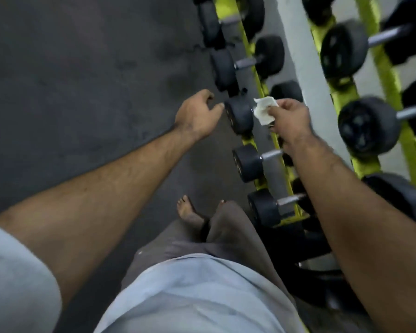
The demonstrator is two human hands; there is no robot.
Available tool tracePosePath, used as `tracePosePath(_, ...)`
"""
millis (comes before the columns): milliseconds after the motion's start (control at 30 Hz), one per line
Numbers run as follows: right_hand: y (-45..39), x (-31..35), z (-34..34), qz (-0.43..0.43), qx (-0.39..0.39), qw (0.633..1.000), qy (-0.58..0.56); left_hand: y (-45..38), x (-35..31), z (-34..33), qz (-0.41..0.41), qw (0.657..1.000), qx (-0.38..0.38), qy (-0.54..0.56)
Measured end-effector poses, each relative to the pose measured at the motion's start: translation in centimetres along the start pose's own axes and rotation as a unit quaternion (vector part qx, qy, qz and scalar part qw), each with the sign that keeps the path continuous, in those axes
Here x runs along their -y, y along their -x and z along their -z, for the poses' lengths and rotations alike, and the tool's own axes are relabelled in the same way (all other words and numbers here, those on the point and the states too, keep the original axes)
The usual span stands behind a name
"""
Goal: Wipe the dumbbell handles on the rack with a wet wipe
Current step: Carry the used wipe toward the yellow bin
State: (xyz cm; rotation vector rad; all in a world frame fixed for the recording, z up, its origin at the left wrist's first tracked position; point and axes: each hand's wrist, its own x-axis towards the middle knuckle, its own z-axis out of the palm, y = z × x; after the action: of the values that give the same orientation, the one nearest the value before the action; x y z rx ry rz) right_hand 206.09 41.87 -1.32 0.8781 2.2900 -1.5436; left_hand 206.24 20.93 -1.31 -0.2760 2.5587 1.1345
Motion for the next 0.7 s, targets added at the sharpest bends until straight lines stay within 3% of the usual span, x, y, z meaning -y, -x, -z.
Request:
tracePosePath(167,-2.3,11.6,-6.6,0.094,0.056,0.994,0.024,-3.4,0.9,12.1,0.012,0.992,-0.119,0.032)
tracePosePath(400,-10.0,25.4,-17.3,0.196,0.133,0.971,0.019,-12.8,4.0,24.2,0.039,0.972,-0.222,0.063)
tracePosePath(700,-22.7,44.8,-27.8,0.220,0.205,0.953,0.032,-31.1,0.8,38.5,0.044,0.946,-0.294,0.133)
